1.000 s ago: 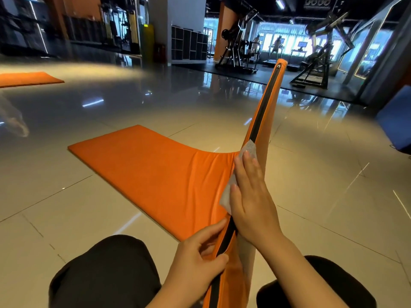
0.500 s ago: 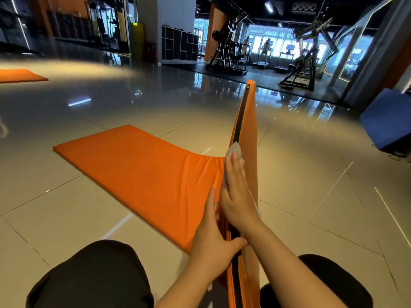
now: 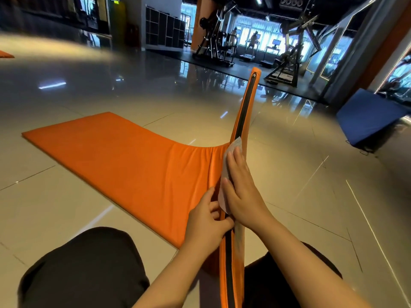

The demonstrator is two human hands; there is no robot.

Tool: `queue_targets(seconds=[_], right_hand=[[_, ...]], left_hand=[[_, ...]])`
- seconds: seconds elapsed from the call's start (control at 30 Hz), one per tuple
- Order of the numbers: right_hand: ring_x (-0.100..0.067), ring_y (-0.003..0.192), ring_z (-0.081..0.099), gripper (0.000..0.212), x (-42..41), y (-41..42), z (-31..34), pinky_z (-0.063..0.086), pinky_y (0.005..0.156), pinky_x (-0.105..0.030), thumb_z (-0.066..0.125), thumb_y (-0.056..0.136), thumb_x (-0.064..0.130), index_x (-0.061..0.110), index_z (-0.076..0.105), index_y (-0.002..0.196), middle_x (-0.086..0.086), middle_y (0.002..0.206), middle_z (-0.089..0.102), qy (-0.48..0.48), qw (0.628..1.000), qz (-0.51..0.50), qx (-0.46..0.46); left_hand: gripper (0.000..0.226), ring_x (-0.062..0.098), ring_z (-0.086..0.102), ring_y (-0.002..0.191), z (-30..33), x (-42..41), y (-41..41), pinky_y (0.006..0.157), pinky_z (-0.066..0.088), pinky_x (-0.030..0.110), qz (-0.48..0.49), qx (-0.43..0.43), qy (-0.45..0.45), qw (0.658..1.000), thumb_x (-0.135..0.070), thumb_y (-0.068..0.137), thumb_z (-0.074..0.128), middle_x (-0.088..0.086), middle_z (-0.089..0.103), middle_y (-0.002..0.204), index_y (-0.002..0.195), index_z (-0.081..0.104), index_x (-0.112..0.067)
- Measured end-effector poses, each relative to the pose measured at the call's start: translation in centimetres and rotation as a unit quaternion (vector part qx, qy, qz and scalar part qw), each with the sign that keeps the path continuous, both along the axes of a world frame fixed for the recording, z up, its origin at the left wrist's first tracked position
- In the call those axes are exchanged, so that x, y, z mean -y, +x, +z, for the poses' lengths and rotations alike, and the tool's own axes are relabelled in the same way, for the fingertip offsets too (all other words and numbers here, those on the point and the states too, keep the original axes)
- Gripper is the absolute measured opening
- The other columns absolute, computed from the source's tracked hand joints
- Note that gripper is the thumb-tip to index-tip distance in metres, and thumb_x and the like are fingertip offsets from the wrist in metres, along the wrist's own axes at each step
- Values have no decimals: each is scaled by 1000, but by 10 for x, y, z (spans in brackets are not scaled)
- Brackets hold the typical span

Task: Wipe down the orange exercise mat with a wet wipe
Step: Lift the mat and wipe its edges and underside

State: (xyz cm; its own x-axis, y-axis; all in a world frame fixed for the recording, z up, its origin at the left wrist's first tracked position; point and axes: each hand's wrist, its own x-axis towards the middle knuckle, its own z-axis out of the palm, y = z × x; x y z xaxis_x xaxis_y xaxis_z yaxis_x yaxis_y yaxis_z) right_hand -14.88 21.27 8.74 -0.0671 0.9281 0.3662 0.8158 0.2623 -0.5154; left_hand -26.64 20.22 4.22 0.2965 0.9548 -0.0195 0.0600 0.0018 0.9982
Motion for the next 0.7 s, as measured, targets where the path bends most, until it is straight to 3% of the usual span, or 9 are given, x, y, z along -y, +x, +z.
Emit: queue_targets(seconds=[0.1,0.17,0.27,0.33,0.4,0.47,0.5,0.57,0.7], right_hand=[[3,147,-11,56,-17,-4,19,-5,118,-15,30,107,30,26,-4,152,17,158,-13,46,999,-4,-4],[-8,150,-1,55,-41,-3,45,4,120,-21,31,107,31,19,9,156,5,164,4,68,997,-46,12],[-22,149,18,46,-72,-10,92,23,120,-46,34,105,30,15,32,148,-6,156,31,97,990,-63,75],[-23,141,33,47,-80,-26,102,32,114,-47,34,100,25,10,33,145,-9,150,38,123,989,-24,72],[-20,133,40,50,-72,-45,90,42,106,-44,31,97,25,9,32,145,-9,146,40,142,990,-11,22],[-7,147,16,56,-53,-56,59,31,116,-36,27,104,25,18,10,157,0,163,15,122,992,-9,-20],[5,147,-2,57,-42,-58,42,20,121,-34,26,106,25,24,0,158,9,165,0,105,994,-7,-26],[17,139,-14,54,-25,-58,18,10,124,-40,25,108,27,35,-5,152,24,157,-11,78,996,-5,-38],[-3,149,-12,54,-29,-53,27,3,121,-54,20,106,35,42,-10,150,20,160,-16,77,996,-48,-12]], left_hand=[[52,2,62,111,3,16,-17,83,44,3,1,-37,20,999,-1,82,71,-22,63,106,123,57,-29],[55,-2,60,109,5,33,-29,82,41,-1,-5,-60,23,998,-6,83,72,-19,63,113,131,55,-27],[58,-5,59,109,5,48,-42,90,41,0,11,-70,45,996,-11,83,75,-19,63,119,134,54,-29],[58,-5,60,109,7,49,-49,97,42,6,25,-68,49,996,-11,82,76,-23,63,114,128,54,-37],[61,-6,59,107,4,49,-52,93,42,3,27,-65,26,997,-9,81,77,-26,60,111,122,49,-43],[64,-5,58,109,-1,48,-52,88,42,1,29,-51,10,998,-7,80,77,-25,59,113,131,51,-36],[64,-5,58,110,-3,47,-51,88,43,3,30,-49,10,998,-5,80,76,-22,61,114,135,54,-29],[64,-4,60,110,-5,44,-50,92,44,6,26,-46,10,999,-4,79,75,-17,65,116,137,56,-21],[63,0,61,111,-6,47,-48,87,45,5,8,-53,10,998,-7,79,76,-10,66,122,137,56,-22]])
